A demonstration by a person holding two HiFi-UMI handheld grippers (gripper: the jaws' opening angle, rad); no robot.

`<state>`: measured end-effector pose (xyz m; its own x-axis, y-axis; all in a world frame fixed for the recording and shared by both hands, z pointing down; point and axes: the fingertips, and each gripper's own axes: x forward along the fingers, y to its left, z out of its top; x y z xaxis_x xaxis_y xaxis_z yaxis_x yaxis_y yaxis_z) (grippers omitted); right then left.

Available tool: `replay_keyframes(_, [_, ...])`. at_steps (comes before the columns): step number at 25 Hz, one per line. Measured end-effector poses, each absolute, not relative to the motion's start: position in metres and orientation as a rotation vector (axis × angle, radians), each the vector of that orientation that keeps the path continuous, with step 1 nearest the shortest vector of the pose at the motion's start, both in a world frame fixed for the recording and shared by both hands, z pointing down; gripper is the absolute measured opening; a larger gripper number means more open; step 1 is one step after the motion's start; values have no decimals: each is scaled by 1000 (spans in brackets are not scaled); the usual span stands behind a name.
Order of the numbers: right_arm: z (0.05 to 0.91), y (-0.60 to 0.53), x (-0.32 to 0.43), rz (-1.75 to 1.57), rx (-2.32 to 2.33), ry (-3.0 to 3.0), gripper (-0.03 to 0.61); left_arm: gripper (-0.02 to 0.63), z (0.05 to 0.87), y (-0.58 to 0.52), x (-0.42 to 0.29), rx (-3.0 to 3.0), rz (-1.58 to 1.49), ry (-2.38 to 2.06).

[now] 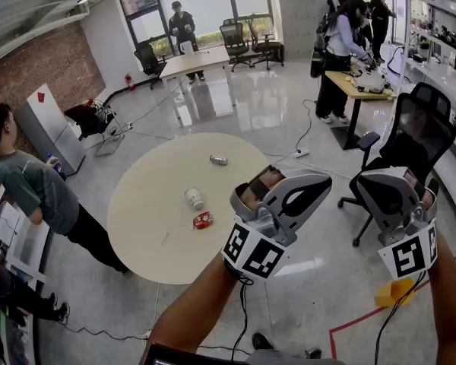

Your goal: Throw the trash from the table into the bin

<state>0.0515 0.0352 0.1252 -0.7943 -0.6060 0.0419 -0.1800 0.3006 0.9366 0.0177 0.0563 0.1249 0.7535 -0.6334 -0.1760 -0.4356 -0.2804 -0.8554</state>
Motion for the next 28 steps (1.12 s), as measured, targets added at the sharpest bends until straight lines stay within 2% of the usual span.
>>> replay_keyframes(12, [157,-4,-117,-1410,592,-2312,8,44,145,36,-143,-1922,-299,949])
replay_keyframes(17, [187,-58,-182,-1388,468,-2391,8,44,170,-13,-203,-1926,-389,1053])
replay_keyframes(28, [211,-204,-320,-1350,150,-2547,8,44,173,-162,-317,-1842,-494,1315])
